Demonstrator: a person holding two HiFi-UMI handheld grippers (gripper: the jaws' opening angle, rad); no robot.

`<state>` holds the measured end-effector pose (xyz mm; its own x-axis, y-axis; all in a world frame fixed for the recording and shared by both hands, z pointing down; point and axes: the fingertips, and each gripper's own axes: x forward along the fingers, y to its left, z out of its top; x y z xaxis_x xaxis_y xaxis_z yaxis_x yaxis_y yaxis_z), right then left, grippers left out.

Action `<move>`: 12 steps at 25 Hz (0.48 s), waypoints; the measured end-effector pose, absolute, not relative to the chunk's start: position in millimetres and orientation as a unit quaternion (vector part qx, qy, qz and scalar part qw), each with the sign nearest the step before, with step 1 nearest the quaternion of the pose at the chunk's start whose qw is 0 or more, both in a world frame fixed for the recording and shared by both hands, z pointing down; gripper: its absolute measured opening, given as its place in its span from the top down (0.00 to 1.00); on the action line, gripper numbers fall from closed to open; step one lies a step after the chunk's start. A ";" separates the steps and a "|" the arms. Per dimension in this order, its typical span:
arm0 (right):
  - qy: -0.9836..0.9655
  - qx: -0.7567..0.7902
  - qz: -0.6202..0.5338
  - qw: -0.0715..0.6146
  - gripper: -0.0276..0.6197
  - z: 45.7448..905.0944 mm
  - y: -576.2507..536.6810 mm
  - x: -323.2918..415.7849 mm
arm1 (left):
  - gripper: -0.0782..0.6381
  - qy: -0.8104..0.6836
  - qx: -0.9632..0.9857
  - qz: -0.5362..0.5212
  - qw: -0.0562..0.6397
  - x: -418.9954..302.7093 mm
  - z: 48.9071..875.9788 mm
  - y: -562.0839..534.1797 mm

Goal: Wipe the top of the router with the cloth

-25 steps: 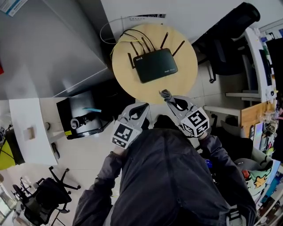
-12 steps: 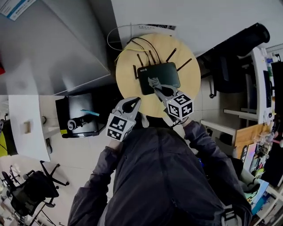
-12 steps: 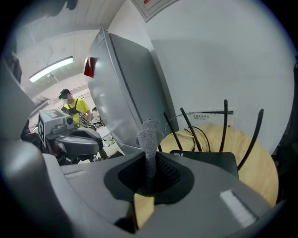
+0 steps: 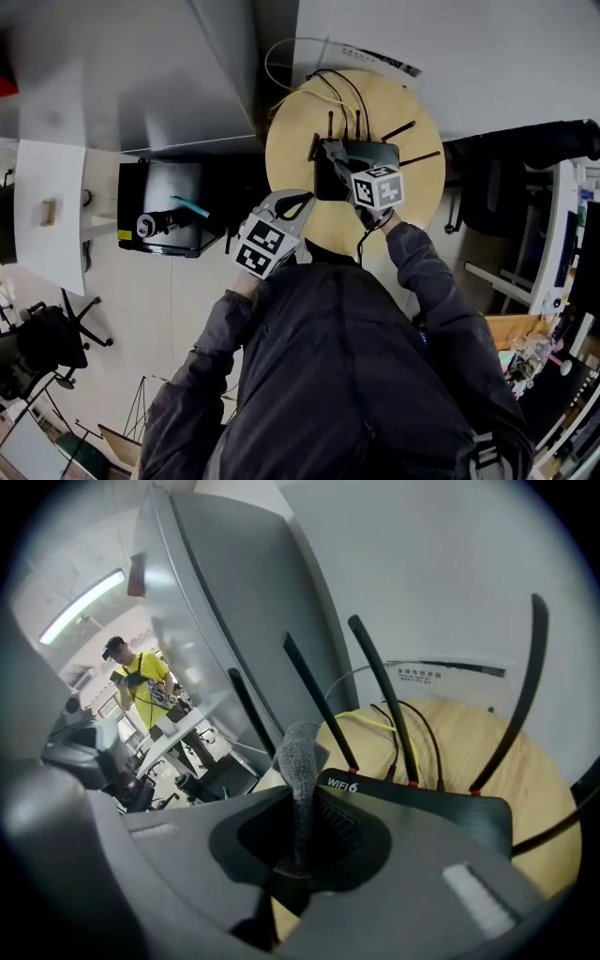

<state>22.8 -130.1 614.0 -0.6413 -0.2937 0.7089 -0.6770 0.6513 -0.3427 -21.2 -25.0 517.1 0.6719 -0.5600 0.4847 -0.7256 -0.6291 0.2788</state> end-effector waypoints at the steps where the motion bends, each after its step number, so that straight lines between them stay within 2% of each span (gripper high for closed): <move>1: -0.848 0.284 0.311 0.322 0.91 621.5 -135.4 19.5 | 0.89 -0.362 0.884 0.179 0.235 -21.3 516.4 -22.2; 12: -0.807 0.269 0.339 0.402 0.91 677.8 -163.5 -2.2 | 0.89 -0.402 0.857 0.180 0.266 -44.6 520.7 -12.6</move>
<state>-2.2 -163.5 677.8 -0.5313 -0.1608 0.8318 -0.7071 0.6250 -0.3308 -44.6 -12.6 520.7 0.6112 -0.5934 0.5237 -0.7857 -0.5344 0.3116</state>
